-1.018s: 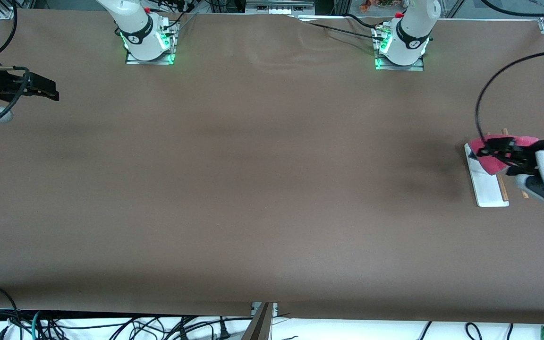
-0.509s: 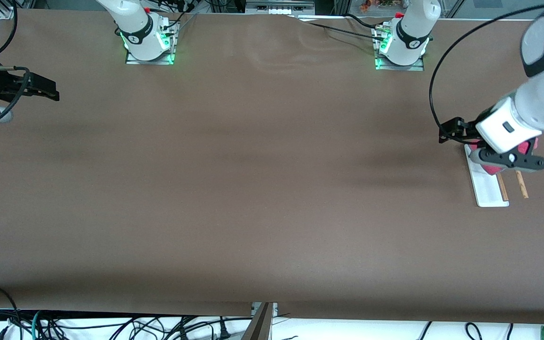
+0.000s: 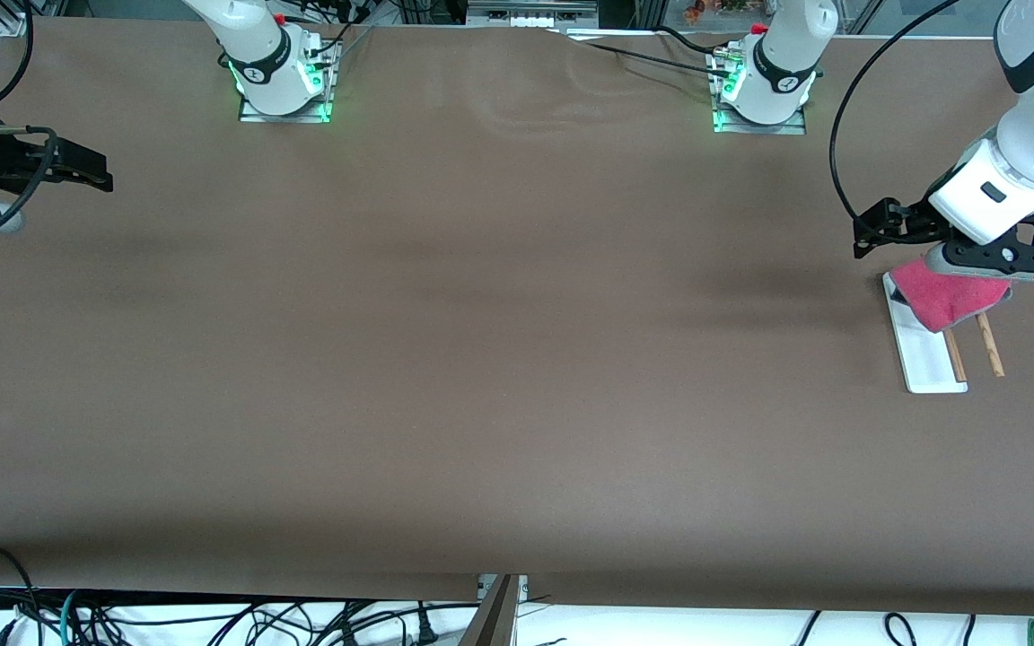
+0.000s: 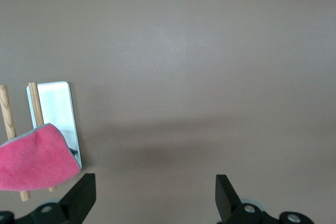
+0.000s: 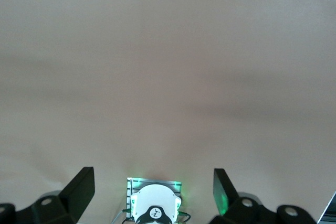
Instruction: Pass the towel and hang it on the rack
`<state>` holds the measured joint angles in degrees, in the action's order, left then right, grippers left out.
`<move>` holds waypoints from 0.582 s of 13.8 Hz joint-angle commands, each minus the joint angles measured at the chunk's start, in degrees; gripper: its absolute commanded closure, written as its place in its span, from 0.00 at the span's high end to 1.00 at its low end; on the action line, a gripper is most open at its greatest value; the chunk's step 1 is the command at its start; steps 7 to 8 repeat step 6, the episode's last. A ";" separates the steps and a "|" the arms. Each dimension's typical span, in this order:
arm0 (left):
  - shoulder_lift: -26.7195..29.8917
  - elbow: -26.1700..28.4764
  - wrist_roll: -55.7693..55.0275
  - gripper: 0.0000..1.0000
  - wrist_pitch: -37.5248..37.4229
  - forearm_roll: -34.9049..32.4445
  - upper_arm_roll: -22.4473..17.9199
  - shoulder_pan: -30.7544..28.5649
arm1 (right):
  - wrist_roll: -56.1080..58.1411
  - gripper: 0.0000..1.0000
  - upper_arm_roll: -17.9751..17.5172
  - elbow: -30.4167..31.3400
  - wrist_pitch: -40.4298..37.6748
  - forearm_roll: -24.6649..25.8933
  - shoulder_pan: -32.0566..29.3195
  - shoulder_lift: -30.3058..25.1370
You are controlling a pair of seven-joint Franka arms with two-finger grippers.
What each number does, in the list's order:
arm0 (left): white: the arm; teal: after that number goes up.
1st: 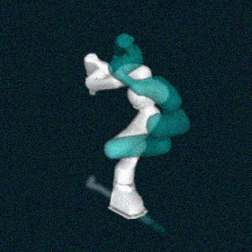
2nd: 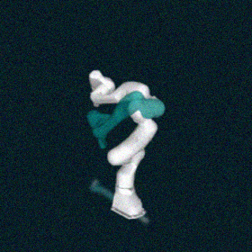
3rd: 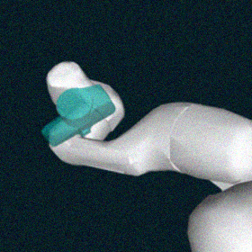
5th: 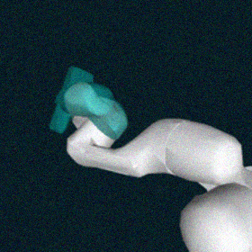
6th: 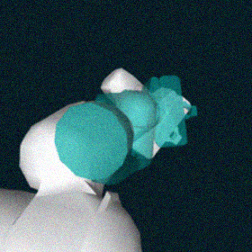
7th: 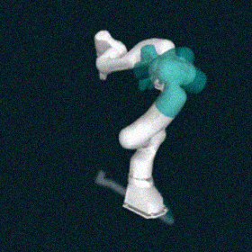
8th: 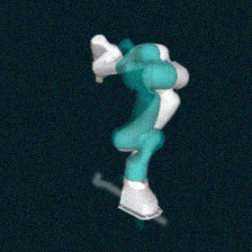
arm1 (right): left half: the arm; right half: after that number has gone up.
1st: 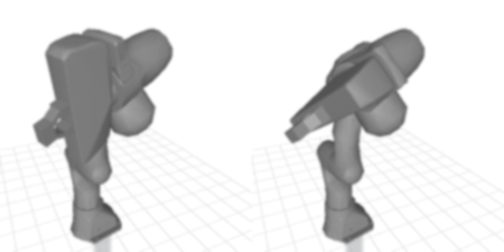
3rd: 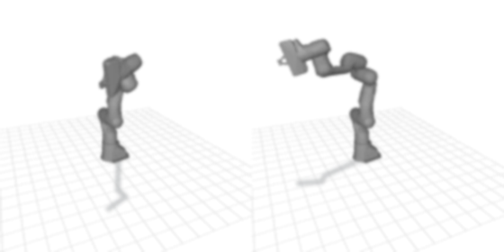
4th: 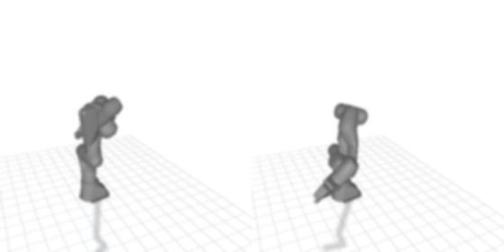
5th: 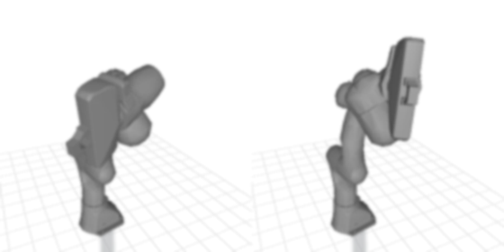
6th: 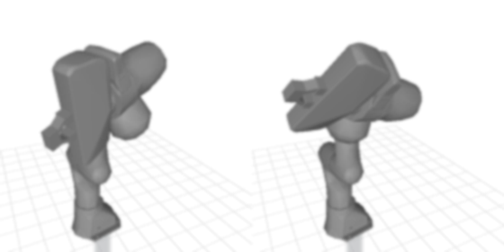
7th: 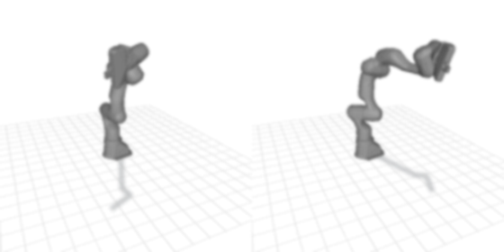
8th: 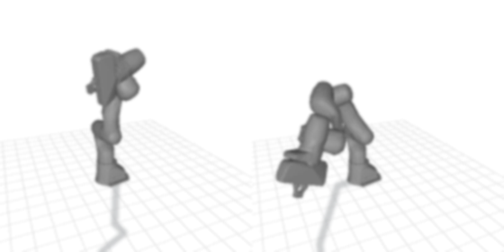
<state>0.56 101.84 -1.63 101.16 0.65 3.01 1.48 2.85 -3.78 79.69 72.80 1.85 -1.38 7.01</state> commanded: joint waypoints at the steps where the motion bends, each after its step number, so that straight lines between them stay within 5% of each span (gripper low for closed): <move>1: 1.11 1.35 -1.45 1.00 0.97 0.94 0.33 -0.25 | 0.57 1.00 -0.26 0.64 -0.21 -0.88 -0.55 -0.69; 8: 0.84 1.35 -1.01 1.00 0.89 0.94 0.24 -0.43 | 0.57 1.00 -0.26 0.64 -0.21 -0.88 -0.55 -0.69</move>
